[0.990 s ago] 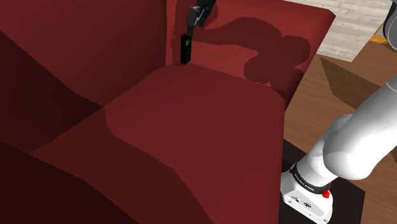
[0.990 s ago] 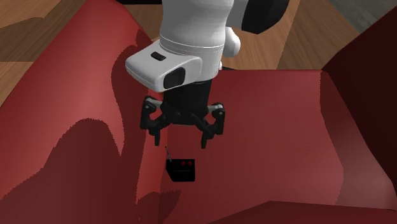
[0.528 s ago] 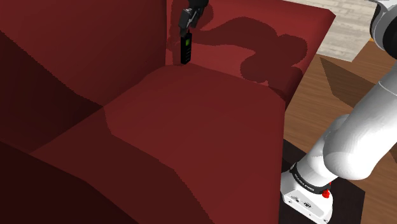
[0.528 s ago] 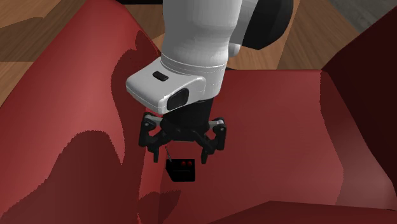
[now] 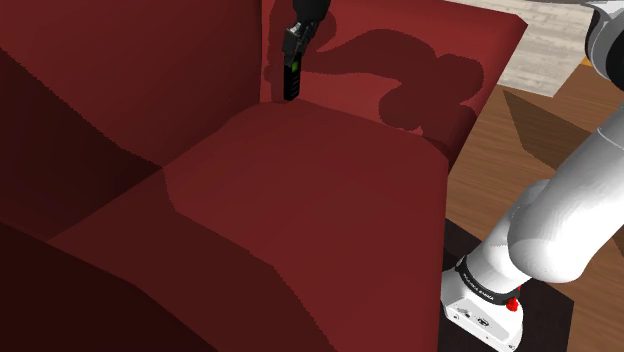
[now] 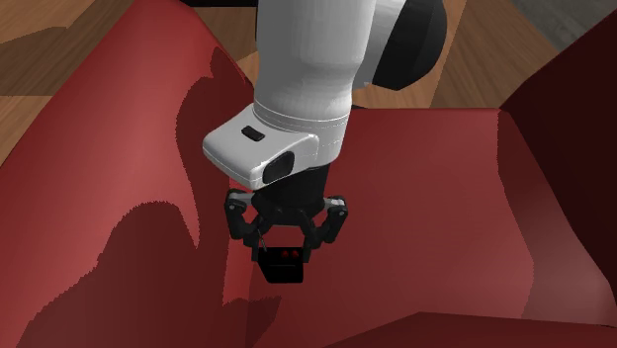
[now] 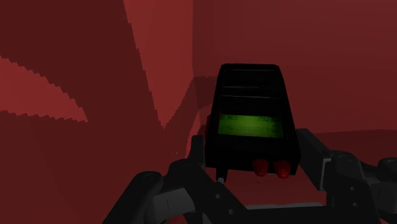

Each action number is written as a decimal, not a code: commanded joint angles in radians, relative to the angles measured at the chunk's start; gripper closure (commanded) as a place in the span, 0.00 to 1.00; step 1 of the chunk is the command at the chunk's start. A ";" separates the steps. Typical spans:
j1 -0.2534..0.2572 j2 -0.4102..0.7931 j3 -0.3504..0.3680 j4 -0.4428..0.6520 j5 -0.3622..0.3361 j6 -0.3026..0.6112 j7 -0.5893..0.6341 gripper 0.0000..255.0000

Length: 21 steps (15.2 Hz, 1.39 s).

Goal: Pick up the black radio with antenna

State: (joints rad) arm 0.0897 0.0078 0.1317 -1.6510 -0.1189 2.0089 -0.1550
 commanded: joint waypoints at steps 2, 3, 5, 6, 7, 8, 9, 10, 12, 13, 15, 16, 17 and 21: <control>0.000 0.000 0.000 -0.002 0.000 0.000 0.000 1.00; 0.000 0.000 0.000 -0.002 0.000 0.000 0.000 1.00; 0.000 0.000 0.000 -0.002 0.000 0.001 0.000 1.00; 0.000 0.001 0.000 -0.002 -0.001 0.001 0.001 1.00; 0.000 0.003 0.000 0.014 0.000 -0.013 -0.001 1.00; 0.001 0.005 0.001 0.031 0.000 -0.027 -0.002 1.00; 0.001 0.008 0.001 0.048 0.000 -0.041 -0.003 1.00; 0.001 0.011 0.001 0.065 0.000 -0.056 -0.004 1.00; 0.002 0.018 0.002 0.101 0.000 -0.085 -0.007 1.00; 0.002 0.022 0.002 0.120 0.000 -0.099 -0.008 1.00; 0.003 0.031 0.003 0.158 -0.001 -0.129 -0.010 1.00; 0.004 0.036 0.003 0.178 -0.001 -0.144 -0.011 1.00; 0.004 0.041 0.003 0.198 -0.002 -0.159 -0.012 1.00; 0.007 0.066 0.005 0.286 -0.004 -0.222 -0.016 1.00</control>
State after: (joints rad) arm 0.0954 0.0652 0.1362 -1.3951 -0.1222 1.8085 -0.1697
